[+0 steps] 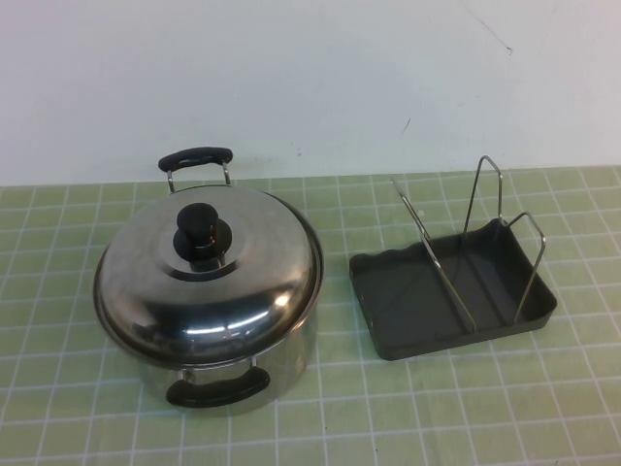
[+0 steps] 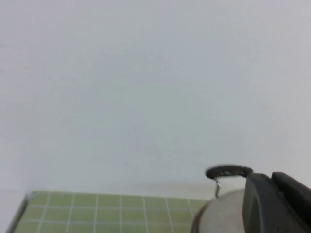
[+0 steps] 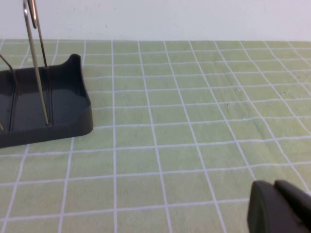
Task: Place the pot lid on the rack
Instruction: Open the pot, then hand over the pot lid
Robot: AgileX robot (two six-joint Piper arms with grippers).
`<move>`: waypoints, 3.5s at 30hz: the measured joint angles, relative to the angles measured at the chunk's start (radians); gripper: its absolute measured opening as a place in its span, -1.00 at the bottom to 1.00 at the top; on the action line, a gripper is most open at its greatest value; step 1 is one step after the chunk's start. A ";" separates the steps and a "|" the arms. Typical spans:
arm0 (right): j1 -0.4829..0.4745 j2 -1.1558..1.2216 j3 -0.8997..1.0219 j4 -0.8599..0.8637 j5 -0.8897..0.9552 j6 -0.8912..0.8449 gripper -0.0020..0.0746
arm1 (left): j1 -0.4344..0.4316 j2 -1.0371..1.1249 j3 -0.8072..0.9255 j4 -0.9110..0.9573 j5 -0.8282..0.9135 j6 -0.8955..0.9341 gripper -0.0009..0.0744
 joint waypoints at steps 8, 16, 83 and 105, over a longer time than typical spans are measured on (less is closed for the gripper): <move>0.000 0.000 0.000 0.000 0.000 0.000 -0.95 | -0.016 0.323 -0.028 0.612 -0.354 -0.681 -0.98; 0.000 0.000 0.000 0.000 0.000 0.000 -0.95 | -0.155 0.616 -0.072 0.547 -0.425 -0.391 -0.62; 0.061 0.000 -0.018 0.953 -0.066 0.007 -0.95 | -0.287 0.940 -0.155 0.753 -1.242 -0.999 -0.15; 0.217 0.783 -0.515 1.869 0.459 -1.010 0.24 | -0.287 0.971 -0.155 0.828 -1.244 -0.975 -0.15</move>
